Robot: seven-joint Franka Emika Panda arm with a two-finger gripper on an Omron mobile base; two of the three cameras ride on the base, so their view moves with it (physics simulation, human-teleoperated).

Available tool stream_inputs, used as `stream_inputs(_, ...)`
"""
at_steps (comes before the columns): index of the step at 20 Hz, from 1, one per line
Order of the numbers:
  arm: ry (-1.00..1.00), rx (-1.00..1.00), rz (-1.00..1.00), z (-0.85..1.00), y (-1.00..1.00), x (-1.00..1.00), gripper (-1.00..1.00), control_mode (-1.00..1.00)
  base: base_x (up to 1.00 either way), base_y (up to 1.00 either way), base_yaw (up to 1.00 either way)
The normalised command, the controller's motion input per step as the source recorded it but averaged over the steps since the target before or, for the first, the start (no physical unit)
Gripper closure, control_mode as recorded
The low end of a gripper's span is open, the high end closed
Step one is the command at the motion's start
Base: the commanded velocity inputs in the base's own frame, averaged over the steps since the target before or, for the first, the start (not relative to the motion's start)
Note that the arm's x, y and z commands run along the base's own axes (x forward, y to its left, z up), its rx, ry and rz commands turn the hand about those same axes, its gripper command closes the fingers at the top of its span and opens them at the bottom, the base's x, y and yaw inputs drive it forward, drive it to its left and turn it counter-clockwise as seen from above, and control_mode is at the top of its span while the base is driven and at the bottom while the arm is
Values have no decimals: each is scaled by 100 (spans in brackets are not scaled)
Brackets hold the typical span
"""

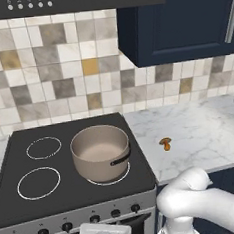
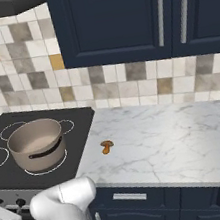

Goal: Turn on the burner for the pot on the stove. Wait thirty seconds for the pot to heat up. Then add the mushroom to the pot.

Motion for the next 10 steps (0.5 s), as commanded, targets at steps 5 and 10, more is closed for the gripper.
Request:
stream_inputs(5, -2, 0, -2, -27, 18, 33, -100, -100, 0, 0, 0)
stream_inputs(10, 0, 0, 0, -39, 37, 16, -100, -100, 0, 0, 0)
